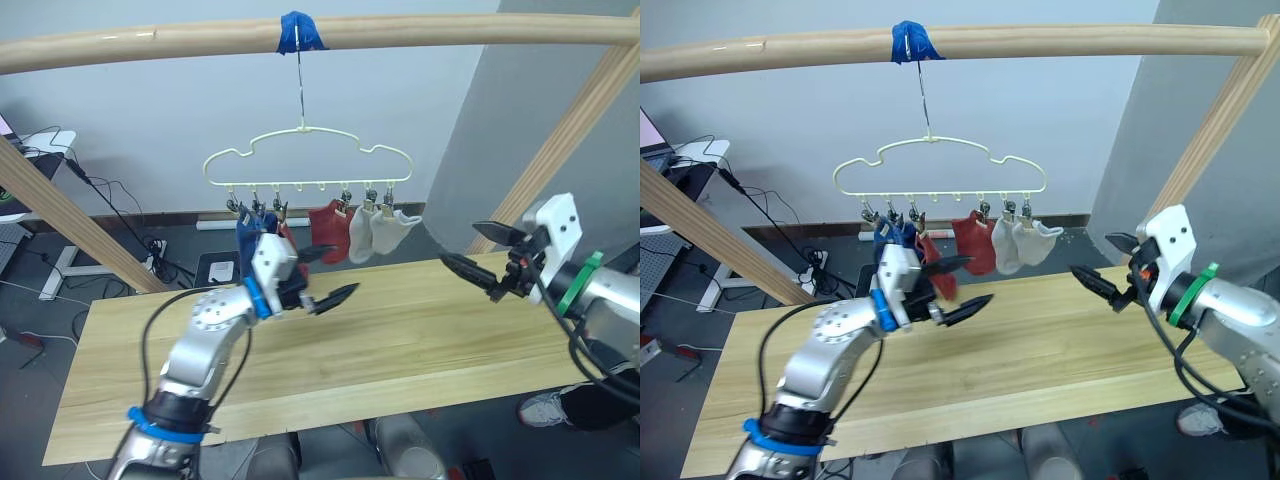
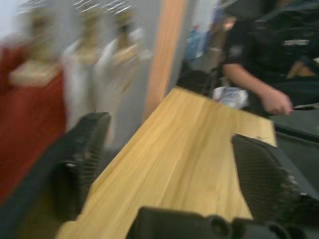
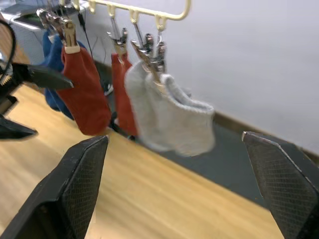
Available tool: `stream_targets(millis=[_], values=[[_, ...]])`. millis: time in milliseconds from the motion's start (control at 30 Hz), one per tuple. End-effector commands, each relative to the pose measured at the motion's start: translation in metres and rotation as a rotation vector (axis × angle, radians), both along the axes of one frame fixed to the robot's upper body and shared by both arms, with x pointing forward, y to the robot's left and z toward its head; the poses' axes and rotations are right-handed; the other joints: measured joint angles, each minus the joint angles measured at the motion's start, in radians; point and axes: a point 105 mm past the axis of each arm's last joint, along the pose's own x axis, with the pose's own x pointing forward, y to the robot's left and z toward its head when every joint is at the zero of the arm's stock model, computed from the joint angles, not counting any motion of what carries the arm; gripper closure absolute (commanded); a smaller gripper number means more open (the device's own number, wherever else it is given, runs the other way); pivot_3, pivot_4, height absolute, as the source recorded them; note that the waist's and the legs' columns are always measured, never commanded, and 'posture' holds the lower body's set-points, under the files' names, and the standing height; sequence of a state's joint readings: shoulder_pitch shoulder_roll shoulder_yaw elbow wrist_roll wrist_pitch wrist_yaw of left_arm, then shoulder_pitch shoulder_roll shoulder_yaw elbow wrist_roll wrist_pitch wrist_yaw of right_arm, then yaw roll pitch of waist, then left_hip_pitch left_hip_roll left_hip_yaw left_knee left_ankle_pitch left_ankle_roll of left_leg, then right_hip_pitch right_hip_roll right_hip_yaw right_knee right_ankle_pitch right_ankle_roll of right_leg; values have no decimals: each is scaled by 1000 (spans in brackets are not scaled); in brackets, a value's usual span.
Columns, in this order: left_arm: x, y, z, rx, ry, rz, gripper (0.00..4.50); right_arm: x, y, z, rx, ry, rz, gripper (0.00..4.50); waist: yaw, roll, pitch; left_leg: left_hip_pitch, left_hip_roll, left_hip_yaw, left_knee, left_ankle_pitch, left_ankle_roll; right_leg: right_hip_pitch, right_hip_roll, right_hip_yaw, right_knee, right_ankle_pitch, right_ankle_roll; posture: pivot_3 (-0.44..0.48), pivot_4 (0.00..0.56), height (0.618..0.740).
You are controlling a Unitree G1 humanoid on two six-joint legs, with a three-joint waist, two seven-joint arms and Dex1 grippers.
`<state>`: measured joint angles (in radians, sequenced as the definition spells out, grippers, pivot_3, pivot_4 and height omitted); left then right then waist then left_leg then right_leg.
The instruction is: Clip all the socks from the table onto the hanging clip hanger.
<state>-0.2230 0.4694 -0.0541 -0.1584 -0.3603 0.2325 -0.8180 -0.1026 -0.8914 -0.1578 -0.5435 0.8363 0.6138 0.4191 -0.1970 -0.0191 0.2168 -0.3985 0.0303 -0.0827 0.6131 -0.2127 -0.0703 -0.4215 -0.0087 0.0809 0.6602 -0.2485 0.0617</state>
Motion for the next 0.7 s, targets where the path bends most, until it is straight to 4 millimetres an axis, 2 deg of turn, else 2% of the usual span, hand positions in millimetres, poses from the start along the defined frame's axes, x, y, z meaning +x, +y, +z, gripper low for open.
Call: stream_targets(millis=[33,167,233,333,433,600,700], values=[[-4,21,16,-37,-7,47,36,-4,7,13,1,-113,36,0,3,0,0,0,0,0,0,0,0,0,0,0,0,0,0,-207,182,740],[-20,105,12,-26,94,333,36,-7,11,4,-97,-182,122,0,6,-2,0,0,-1,3,0,0,0,0,0,6,-1,0,0,-123,181,740],[-26,132,5,49,128,464,36,-6,9,1,-120,-195,130,0,11,-3,1,1,0,4,-1,0,0,-1,1,7,-1,0,0,-100,179,740],[-34,153,-7,161,152,570,36,-1,0,-6,-118,-179,107,0,42,-4,0,1,0,4,-1,0,0,-1,1,8,-1,-1,-2,-51,179,740],[-41,161,-11,200,145,596,36,3,-6,-12,-115,-163,89,0,68,-5,0,1,-2,5,0,0,-1,0,1,12,-1,-2,-4,-43,177,740],[-37,147,-8,120,135,574,36,12,-15,-17,-81,-142,33,0,116,-7,-1,1,-3,6,1,0,-1,0,2,14,-1,-2,-4,-14,167,740],[-35,142,-14,171,142,575,36,18,-20,-16,-61,-137,-5,0,119,-8,-1,0,-3,6,1,0,-1,0,2,14,-1,-2,-4,-15,160,740]])
